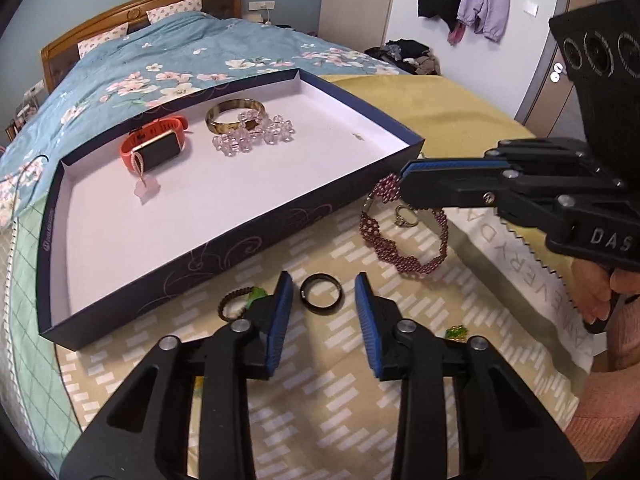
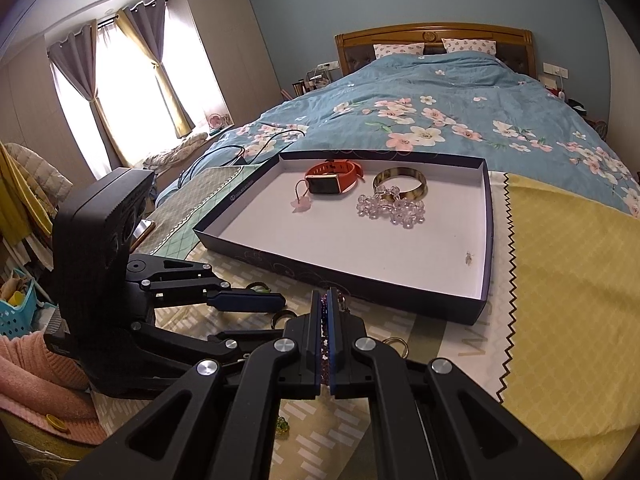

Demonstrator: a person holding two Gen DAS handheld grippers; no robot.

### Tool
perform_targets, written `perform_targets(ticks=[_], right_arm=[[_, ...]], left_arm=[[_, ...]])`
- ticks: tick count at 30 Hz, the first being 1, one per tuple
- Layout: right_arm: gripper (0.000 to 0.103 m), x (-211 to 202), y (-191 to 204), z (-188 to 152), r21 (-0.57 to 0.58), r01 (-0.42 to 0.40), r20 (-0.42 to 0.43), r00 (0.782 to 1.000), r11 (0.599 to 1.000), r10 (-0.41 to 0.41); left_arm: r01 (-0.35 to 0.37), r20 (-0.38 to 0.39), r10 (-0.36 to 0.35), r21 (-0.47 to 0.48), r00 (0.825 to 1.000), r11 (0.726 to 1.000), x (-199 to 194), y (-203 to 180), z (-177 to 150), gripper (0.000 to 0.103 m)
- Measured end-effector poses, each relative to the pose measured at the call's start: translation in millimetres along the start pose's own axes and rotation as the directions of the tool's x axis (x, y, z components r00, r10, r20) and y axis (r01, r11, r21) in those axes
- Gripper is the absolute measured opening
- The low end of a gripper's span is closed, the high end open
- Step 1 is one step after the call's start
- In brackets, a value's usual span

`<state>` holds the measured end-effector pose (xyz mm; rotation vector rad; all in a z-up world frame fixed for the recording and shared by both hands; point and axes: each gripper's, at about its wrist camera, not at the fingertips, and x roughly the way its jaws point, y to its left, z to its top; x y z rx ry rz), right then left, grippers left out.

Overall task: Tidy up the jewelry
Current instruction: 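Grasp the black ring with the left tool while the right tool lifts the necklace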

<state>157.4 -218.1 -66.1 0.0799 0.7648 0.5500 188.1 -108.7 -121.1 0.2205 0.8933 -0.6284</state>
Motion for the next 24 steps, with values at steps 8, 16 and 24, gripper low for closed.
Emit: perform_targets(ticks=[8, 16, 24], right_arm=[[0.001, -3.0, 3.2, 4.3, -0.010, -0.003, 0.010, 1.000, 1.000, 0.003], [0.001, -7.8, 4.6, 10.7, -0.014, -0.011, 0.028, 1.000, 1.000, 0.011], [0.001, -14.6, 7.2, 19.2, -0.027, -0.012, 0.055, 0.998, 1.000, 0.014]], left_arm=[[0.008, 0.028, -0.007, -0.030, 1.000, 1.000, -7.7, 4.5, -1.4, 0.022], [0.011, 0.085, -0.005, -0.067, 0.996, 0.998, -31.3, 11.0, -3.3, 0.022], [0.001, 0.151, 0.010, -0.074, 0.988, 0.997, -61.1, 14.4, 0.2, 0.022]])
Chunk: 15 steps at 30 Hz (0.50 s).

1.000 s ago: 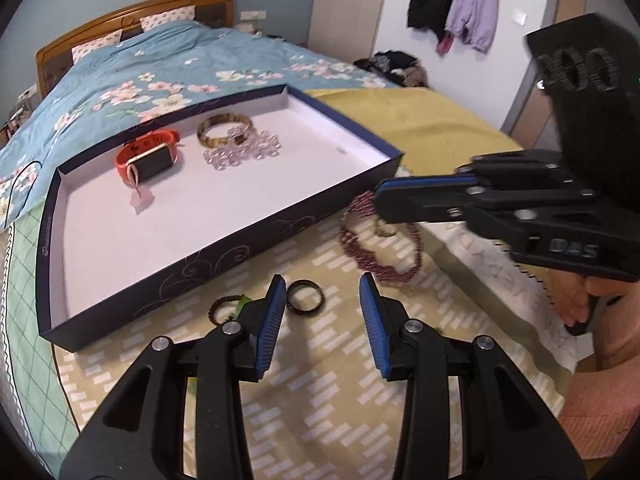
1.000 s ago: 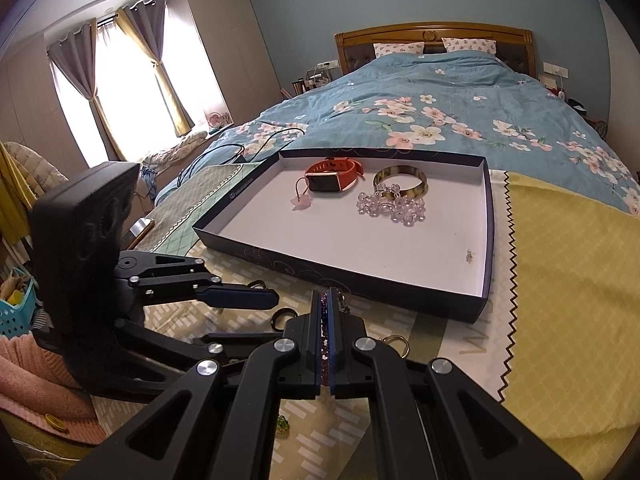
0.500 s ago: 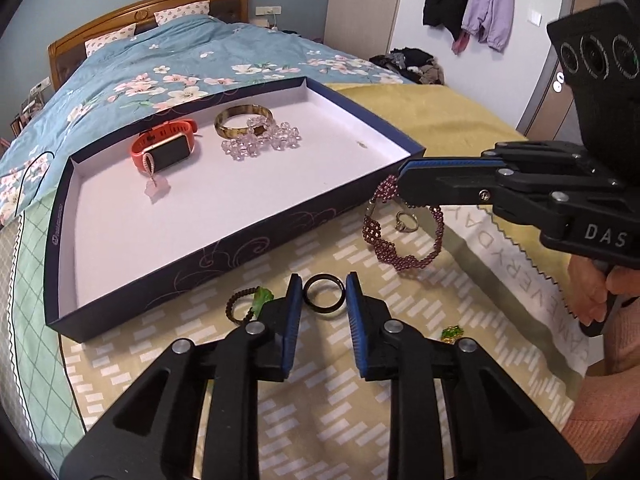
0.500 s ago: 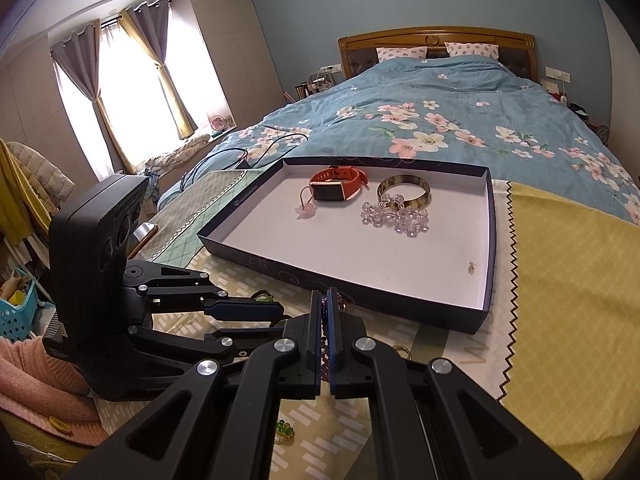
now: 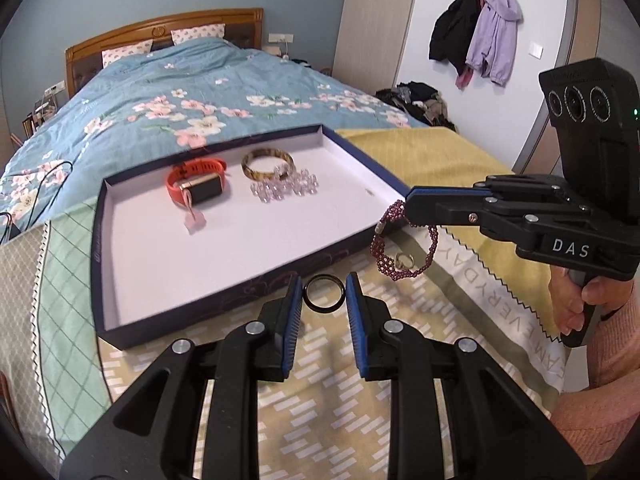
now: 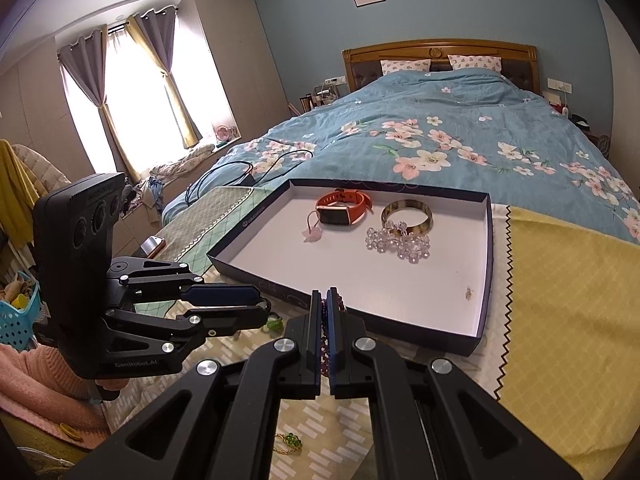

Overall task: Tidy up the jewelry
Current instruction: 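Grasp the black ring with the left tool while the right tool lifts the necklace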

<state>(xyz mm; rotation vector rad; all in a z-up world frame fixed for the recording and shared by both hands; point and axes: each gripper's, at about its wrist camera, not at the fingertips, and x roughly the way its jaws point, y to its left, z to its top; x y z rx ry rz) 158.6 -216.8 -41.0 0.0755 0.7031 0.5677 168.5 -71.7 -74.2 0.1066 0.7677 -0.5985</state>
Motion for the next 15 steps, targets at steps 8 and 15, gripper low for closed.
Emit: perform_targets(ticks=[8, 15], right_arm=[[0.001, -1.0, 2.4, 12.0, -0.017, -0.002, 0.024, 1.000, 1.000, 0.003], [0.001, 3.2, 5.1, 25.1, -0.038, -0.006, 0.039, 0.999, 0.999, 0.007]], left_arm=[[-0.029, 0.037, 0.029, -0.007, 0.999, 1.000, -14.3, 6.9, 9.5, 0.022], [-0.048, 0.054, 0.049, -0.006, 0.997, 0.999, -19.1, 11.7, 17.9, 0.022]])
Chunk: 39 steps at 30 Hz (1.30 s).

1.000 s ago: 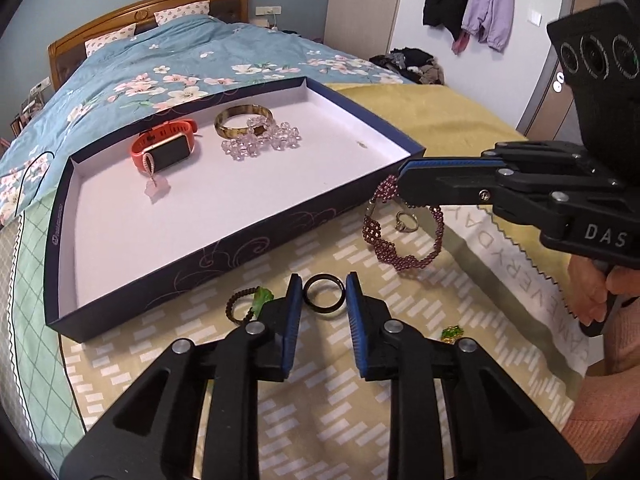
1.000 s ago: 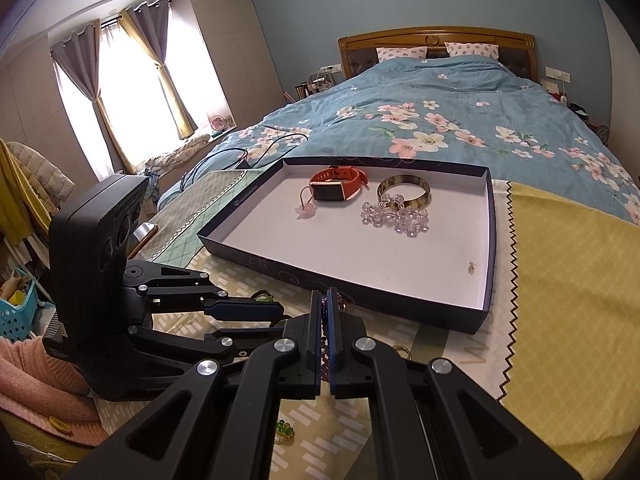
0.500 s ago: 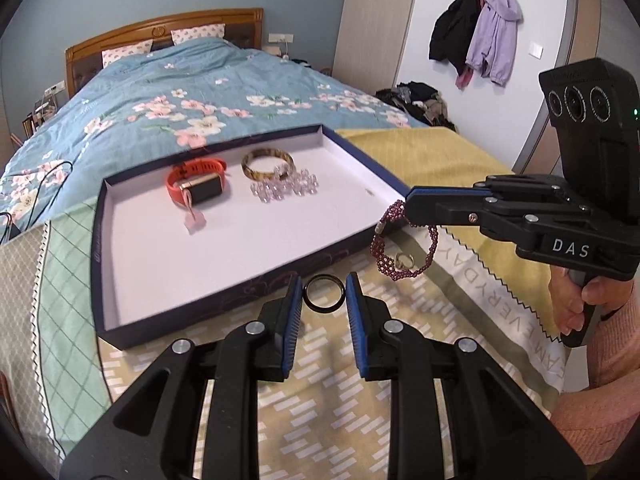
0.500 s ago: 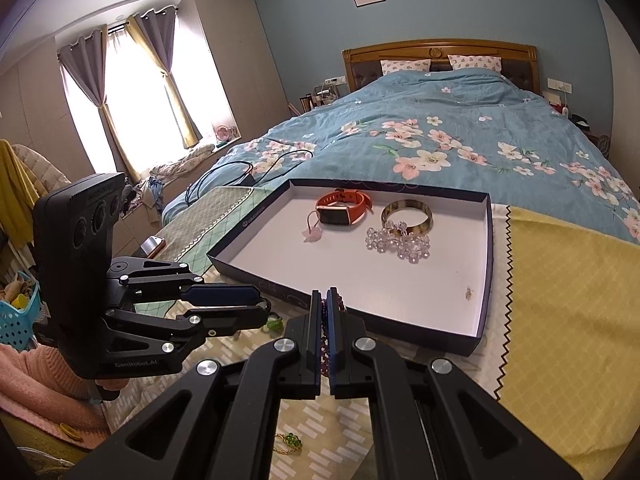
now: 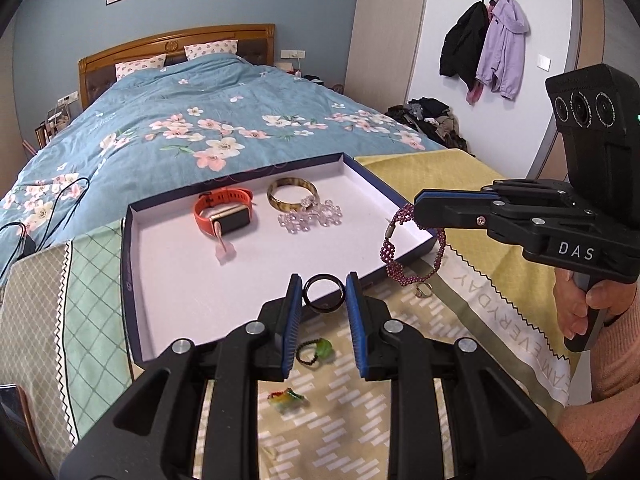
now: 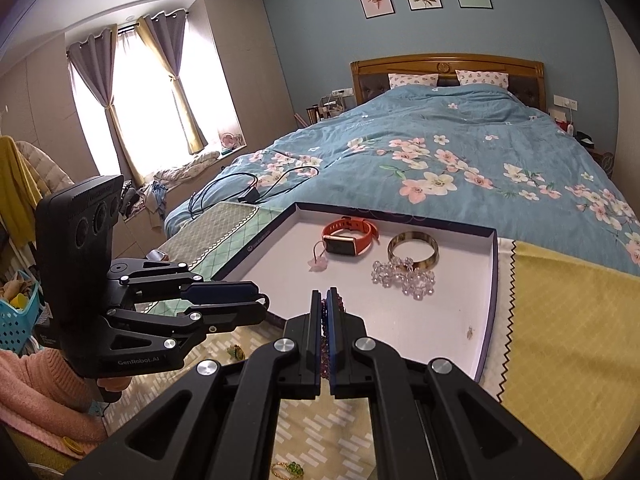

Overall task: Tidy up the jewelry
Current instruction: 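Grasp the black ring with the left tool while the right tool lifts the necklace, then carry the black ring and necklace over the box with both tools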

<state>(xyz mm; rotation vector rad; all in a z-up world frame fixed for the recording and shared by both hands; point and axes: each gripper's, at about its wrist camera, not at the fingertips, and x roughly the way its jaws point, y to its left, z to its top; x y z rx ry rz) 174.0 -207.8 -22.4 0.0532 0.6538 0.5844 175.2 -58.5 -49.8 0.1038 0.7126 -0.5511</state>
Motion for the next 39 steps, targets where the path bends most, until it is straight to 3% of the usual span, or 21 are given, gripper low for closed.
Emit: perform_targets(ticks=[39], right_arm=[[0.001, 57.1, -19.0, 36.1, 0.034, 0.002, -0.031, 1.000, 0.999, -0.001]], left_arm=[[-0.074, -0.025, 0.073, -0.025, 0.997, 0.997, 36.9, 33.6, 20.3, 0.022]])
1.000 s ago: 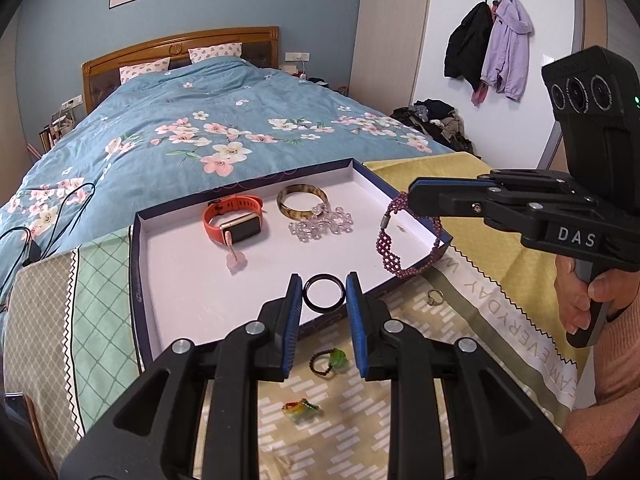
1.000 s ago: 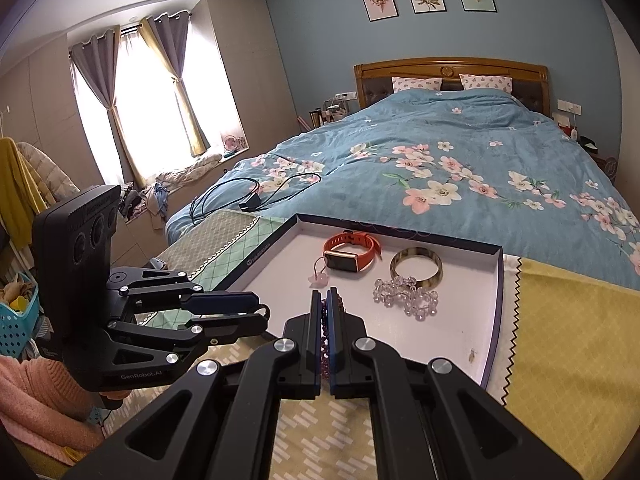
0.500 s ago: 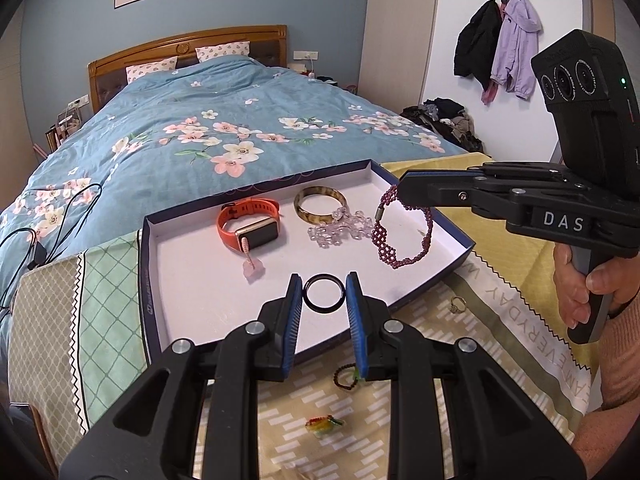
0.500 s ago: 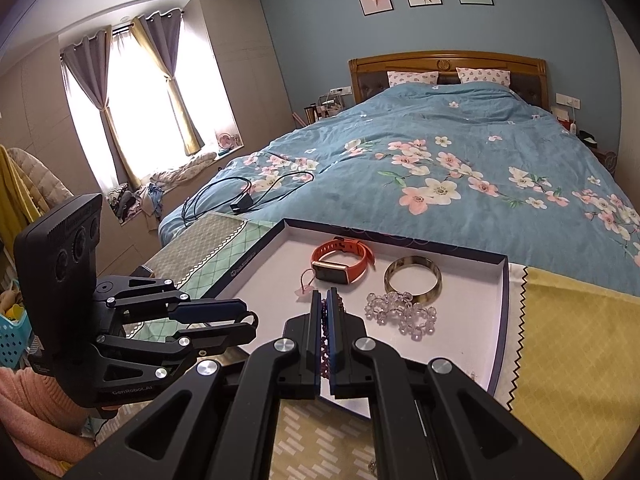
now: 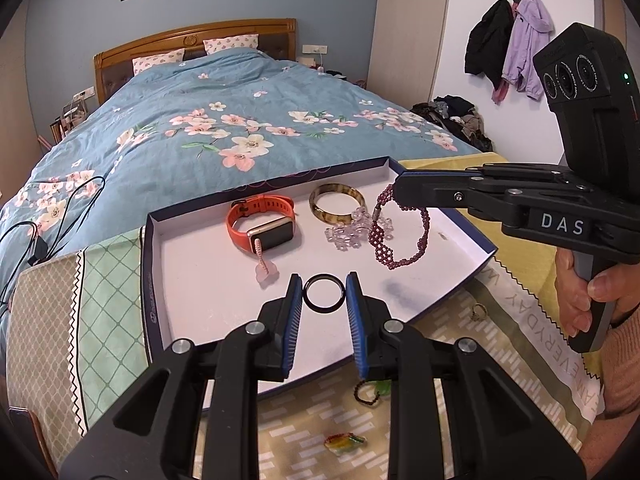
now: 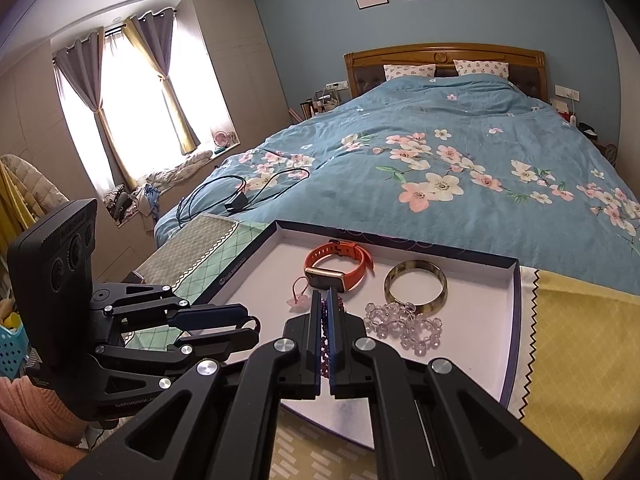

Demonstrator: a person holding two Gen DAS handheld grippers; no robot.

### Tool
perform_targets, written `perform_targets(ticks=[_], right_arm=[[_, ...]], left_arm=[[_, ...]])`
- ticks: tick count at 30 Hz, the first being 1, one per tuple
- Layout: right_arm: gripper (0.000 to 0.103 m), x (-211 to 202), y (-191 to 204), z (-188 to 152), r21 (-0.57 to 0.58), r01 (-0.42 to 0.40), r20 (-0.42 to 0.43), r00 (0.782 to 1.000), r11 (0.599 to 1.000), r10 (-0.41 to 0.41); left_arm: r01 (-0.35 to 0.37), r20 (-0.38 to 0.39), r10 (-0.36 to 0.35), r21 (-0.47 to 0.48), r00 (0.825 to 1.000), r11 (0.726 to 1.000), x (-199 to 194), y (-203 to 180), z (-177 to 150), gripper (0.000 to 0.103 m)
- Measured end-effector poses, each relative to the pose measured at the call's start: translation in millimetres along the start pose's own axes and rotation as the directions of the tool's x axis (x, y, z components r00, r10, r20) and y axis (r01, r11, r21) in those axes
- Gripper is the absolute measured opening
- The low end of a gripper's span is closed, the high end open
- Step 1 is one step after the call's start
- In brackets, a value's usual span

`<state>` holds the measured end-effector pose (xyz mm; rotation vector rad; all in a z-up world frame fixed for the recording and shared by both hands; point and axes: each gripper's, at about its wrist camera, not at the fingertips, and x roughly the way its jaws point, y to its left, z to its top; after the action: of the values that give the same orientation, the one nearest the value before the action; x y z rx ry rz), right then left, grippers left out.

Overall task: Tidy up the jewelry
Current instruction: 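Carry the black ring and necklace over the box with both tools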

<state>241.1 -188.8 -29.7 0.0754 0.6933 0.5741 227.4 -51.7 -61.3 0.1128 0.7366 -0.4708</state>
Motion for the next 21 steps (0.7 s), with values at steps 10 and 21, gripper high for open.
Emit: perform_targets(ticks=[10, 21], right_arm=[[0.001, 14.3, -2.0, 3.8, 0.004, -0.002, -0.012, 1.000, 1.000, 0.003], [0.001, 25.8, -8.1, 3.6, 0.023, -0.010, -0.026, 1.000, 1.000, 0.010]], left_arm=[[-0.015, -0.010, 0.015, -0.002, 1.000, 1.000, 10.6, 3.6, 4.0, 0.022], [-0.027, -0.031, 0.027, -0.001, 0.999, 1.000, 23.6, 5.7, 6.2, 0.022]])
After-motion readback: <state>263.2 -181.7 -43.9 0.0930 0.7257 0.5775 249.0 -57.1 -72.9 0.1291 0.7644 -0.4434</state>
